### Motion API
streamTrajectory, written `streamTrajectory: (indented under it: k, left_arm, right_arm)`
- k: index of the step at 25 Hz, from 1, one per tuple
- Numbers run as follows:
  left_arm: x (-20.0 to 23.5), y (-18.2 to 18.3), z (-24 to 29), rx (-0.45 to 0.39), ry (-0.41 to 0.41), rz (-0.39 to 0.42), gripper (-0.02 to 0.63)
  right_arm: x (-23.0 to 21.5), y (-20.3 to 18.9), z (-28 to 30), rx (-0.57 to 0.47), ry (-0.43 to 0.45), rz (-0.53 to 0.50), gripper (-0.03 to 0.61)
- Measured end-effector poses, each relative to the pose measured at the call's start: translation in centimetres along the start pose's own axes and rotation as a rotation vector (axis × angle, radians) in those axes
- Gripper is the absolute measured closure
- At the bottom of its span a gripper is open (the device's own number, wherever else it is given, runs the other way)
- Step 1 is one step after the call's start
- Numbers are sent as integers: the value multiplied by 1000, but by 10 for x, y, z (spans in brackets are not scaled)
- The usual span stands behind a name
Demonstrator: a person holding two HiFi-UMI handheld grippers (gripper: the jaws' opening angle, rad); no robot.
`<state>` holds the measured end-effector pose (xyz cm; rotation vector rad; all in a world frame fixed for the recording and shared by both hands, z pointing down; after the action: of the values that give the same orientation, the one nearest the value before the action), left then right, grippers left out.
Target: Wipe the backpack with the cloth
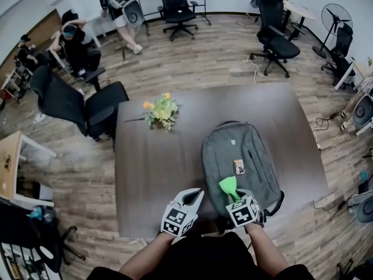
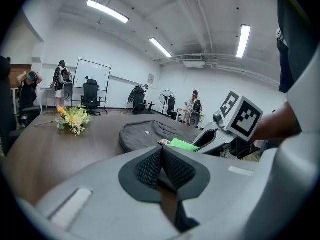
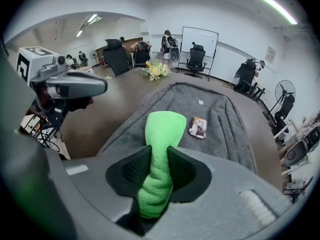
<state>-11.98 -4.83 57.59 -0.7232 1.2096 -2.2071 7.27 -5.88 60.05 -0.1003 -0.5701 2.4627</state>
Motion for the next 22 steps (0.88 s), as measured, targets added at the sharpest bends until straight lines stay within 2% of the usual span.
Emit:
streamTrajectory:
  k: [9, 22]
  left_arm:
    - [-16, 10, 12, -8, 33, -12, 594]
    - [-39, 12, 24, -9, 60, -21, 594]
  right_arm:
    - [-39, -14, -11, -7, -11, 13, 480]
    - [-66, -21, -19, -5, -2, 14, 480]
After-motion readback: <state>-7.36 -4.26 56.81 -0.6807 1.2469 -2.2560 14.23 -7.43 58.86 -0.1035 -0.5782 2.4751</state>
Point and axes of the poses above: the fingertips, and each gripper's own axes: z forward along the fingers, x to its left, y out of its top, the point moved 8 cm from there along -z, backward along the fingers, and after that the axes turned 6 degrees about x, right-handed, at the moved point
